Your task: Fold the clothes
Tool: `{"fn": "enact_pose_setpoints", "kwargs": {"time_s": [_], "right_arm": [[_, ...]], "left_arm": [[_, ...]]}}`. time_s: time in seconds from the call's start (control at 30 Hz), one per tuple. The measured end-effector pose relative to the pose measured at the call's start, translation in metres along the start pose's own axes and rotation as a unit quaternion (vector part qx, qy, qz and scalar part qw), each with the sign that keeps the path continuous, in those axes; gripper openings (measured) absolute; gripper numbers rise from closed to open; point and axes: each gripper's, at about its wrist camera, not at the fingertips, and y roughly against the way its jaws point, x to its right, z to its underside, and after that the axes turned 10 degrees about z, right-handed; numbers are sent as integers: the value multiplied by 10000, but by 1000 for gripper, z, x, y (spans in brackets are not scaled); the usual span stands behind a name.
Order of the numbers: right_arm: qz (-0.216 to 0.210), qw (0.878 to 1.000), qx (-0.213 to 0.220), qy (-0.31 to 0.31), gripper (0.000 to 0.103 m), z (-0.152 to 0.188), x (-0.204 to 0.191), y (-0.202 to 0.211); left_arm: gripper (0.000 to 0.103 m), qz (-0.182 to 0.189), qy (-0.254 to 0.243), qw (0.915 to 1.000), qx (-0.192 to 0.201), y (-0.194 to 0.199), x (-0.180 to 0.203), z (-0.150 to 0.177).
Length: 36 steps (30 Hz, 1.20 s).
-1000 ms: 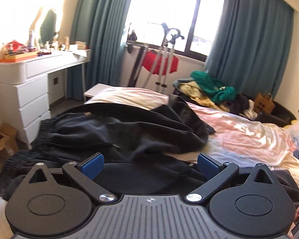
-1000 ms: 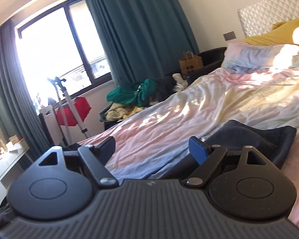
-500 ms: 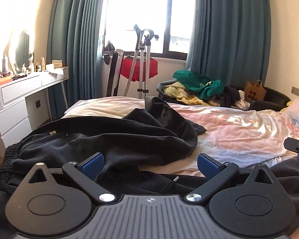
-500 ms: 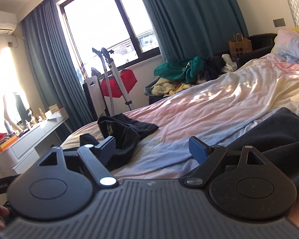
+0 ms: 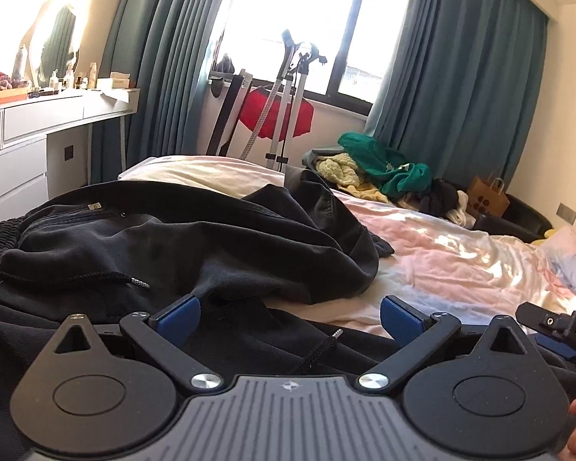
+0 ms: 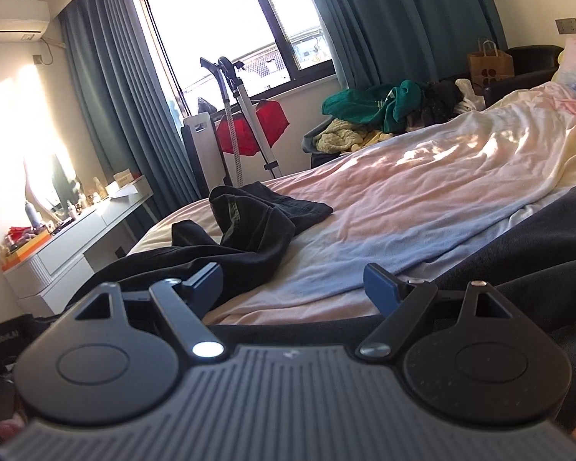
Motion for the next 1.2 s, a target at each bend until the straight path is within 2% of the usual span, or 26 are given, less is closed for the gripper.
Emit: {"fn": "enact_pose_setpoints", "kwargs": {"time_s": [0.07, 0.13, 0.2, 0.33, 0.57, 0.67, 0.83, 1.0, 1.13, 1.2], "right_arm": [[6, 10000, 16, -16, 83, 0, 1, 0], [13, 10000, 34, -30, 83, 0, 2, 0], [179, 9994, 275, 145, 83, -4, 2, 3], [292, 9979, 571, 128, 83, -12, 8, 12], [295, 9992, 238, -152, 83, -3, 17, -3], [33, 9994, -30, -351, 79, 0, 13, -15], [-255, 9956, -634, -645, 74, -3, -4, -53], [-557, 9896, -878, -992, 74, -3, -19, -112], [-342, 9785, -1050, -1740, 74, 1, -20, -180], [-233, 9706, -1133, -2113, 72, 2, -21, -214]], "left_arm": [[102, -22, -9, 10000, 43, 3, 0, -2], [103, 18, -143, 9999, -78, 3, 2, -2], [103, 108, -284, 9992, -256, 0, 5, -1], [103, 80, -348, 9989, -291, 3, 8, 5], [103, 44, -574, 9980, -260, 13, 20, 11], [103, 24, -563, 9982, -228, 19, 19, 11], [103, -115, -558, 9983, -149, 26, 15, 9], [103, -117, -246, 9995, -162, 17, -1, 8], [103, -108, -192, 9994, -251, -2, -13, 13], [103, 47, 71, 9995, -296, -15, -23, 18]]}}
